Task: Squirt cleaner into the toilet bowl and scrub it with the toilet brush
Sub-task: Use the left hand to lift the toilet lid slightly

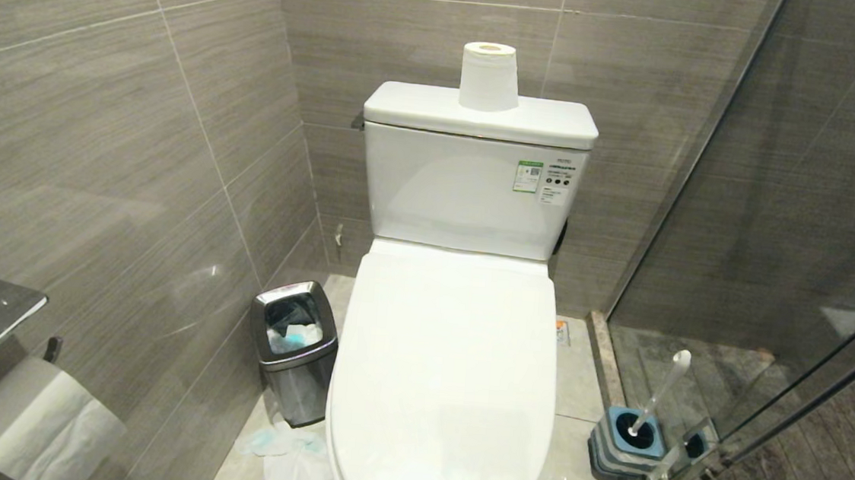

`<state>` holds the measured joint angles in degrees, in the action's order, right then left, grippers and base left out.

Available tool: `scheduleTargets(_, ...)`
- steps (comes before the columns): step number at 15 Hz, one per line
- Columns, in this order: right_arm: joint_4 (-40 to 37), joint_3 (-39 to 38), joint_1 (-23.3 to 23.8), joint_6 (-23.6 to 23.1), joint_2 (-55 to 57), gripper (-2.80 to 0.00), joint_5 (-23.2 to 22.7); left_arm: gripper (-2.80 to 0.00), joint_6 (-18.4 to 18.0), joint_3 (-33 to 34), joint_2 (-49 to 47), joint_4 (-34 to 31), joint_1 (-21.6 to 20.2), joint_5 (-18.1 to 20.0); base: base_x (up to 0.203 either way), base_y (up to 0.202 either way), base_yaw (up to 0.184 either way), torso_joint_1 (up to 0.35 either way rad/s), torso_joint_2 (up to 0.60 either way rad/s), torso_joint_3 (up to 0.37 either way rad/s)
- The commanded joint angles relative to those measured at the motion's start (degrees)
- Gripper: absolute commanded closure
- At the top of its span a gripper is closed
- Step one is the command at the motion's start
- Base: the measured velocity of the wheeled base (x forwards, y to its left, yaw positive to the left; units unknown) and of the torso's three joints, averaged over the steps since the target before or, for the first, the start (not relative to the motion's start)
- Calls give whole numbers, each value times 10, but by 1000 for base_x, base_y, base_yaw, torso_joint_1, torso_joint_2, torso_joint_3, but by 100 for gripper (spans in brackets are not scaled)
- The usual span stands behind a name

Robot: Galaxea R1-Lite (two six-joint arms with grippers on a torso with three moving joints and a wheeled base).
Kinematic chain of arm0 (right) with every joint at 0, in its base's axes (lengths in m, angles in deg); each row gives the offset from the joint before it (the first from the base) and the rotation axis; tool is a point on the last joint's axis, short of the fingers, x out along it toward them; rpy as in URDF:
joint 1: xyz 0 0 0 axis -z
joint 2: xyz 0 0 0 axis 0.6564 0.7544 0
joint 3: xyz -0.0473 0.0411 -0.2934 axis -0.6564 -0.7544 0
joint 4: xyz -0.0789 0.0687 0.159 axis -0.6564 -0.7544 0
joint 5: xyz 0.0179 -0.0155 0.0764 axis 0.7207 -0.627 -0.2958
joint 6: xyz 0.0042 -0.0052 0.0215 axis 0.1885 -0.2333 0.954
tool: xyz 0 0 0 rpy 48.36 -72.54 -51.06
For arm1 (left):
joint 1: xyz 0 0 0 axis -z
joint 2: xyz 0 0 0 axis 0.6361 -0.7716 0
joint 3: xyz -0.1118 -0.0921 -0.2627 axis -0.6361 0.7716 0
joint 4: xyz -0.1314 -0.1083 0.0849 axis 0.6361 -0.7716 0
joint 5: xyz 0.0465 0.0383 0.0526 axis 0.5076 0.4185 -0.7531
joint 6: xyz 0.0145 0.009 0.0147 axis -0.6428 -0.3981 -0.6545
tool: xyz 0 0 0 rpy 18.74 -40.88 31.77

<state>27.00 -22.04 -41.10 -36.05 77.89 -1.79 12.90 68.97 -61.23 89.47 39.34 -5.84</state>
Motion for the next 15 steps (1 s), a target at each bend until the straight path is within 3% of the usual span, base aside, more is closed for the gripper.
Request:
scheduleTargets(1, 0, 0, 0, 0, 0, 0, 0, 0, 0, 0, 0, 0, 0, 0, 0, 0, 0, 0, 0, 0)
scheduleTargets(15, 0, -1, 0, -2, 0, 0, -2, 0, 0, -1, 0, -3, 2, 0, 0, 0, 0, 0, 0, 0)
